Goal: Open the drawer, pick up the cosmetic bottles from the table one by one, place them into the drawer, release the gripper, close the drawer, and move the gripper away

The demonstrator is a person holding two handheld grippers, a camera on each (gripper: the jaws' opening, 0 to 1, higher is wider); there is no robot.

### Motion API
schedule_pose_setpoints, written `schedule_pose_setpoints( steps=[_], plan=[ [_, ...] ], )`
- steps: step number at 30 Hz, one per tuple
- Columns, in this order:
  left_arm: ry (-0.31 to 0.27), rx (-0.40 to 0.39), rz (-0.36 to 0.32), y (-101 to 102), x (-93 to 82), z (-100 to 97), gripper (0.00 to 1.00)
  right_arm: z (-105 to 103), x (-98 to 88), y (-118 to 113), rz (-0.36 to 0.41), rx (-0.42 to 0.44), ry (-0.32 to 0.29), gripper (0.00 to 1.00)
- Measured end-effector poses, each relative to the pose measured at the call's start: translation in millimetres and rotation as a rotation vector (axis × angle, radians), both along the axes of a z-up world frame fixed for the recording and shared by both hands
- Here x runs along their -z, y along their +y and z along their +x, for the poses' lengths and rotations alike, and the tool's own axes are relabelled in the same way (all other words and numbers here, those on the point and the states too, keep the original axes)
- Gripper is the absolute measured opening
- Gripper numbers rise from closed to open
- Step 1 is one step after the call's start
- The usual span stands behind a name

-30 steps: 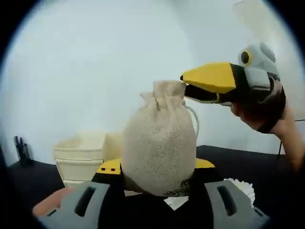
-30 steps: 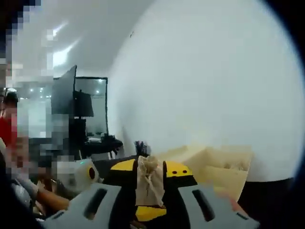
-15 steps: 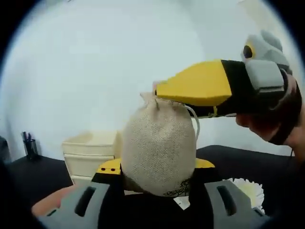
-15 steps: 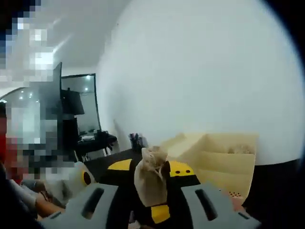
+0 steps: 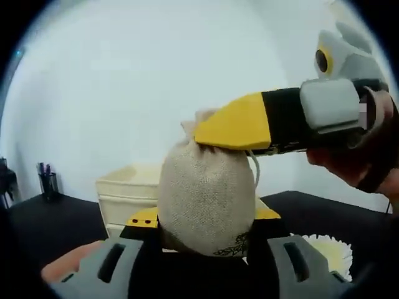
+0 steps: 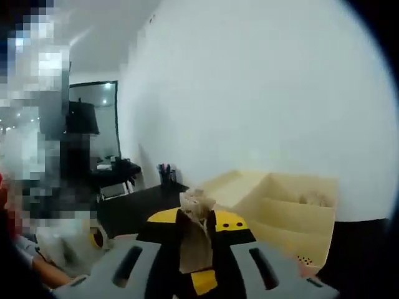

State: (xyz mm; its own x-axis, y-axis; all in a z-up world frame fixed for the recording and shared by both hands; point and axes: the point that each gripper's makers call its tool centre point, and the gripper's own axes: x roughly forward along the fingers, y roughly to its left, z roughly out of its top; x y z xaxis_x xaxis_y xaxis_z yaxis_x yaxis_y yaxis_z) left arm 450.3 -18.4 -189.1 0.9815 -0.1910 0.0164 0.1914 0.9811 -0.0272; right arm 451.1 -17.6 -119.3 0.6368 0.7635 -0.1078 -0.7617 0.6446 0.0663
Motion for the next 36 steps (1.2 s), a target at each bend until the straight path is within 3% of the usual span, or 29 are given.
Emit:
schedule_pose_setpoints(
  steps=[6, 8, 16, 18, 29, 36],
  plan=[
    [0.008, 0.010, -0.021, 6, -0.1, 7.7, 0.50, 4, -1.8, 4, -0.045, -0.014, -0.012, 0.07],
    [0.008, 0.071, -0.027, -2, -1.9, 5.3, 0.55, 7, -3.8, 2, -0.034, -0.022, -0.018, 0.06],
    [0.208, 0.288, -0.010, -20, 26.1, 10.0, 0.81, 38, -23.4, -12, -0.028, 0.022, -0.056, 0.06],
    [0.255, 0.326, 0.009, -21, 33.4, 9.6, 0.84, 43, -23.5, -13, -0.043, 0.022, -0.060, 0.06],
    [0.320, 0.398, 0.085, -24, 48.2, 2.4, 0.92, 74, -18.5, -22, -0.110, 0.013, -0.077, 0.06],
    [0.331, 0.425, 0.118, -28, 51.4, -2.2, 0.90, 99, -17.6, -25, -0.144, 0.017, -0.078, 0.06]
  ],
)
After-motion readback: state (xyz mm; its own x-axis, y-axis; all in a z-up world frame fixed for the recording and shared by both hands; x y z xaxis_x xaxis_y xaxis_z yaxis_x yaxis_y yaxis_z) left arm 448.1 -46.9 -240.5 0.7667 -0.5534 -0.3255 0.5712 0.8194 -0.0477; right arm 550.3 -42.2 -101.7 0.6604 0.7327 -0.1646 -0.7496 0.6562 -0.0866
